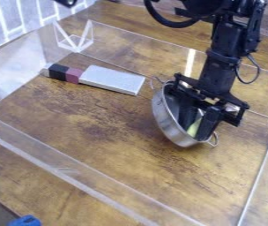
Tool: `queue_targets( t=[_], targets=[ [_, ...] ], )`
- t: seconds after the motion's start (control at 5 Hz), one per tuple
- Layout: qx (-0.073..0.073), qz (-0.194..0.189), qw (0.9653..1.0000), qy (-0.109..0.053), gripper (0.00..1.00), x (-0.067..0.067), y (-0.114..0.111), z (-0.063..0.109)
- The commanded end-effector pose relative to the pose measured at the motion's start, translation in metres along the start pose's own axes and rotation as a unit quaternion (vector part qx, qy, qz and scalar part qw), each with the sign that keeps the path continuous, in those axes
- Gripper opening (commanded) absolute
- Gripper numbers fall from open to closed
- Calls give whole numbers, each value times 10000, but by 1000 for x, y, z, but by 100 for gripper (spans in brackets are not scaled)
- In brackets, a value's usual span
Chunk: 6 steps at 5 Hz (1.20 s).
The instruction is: Move the toy knife to the right side of the table
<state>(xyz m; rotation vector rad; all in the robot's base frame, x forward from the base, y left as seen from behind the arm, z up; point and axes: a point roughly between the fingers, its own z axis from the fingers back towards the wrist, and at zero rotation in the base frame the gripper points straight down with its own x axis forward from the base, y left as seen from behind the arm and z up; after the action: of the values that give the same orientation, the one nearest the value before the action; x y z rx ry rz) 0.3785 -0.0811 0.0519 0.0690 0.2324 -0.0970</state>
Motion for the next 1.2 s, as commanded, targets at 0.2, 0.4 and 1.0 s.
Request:
queue_targets(
  t=[0.2,0.4,1.0],
  targets=[
    [-30,390,9985,-388,0,-6,24,22],
    [-133,604,9967,-516,0,-11,30,34],
    [-140,299,9970,-707,0,-23,12,59]
  ],
)
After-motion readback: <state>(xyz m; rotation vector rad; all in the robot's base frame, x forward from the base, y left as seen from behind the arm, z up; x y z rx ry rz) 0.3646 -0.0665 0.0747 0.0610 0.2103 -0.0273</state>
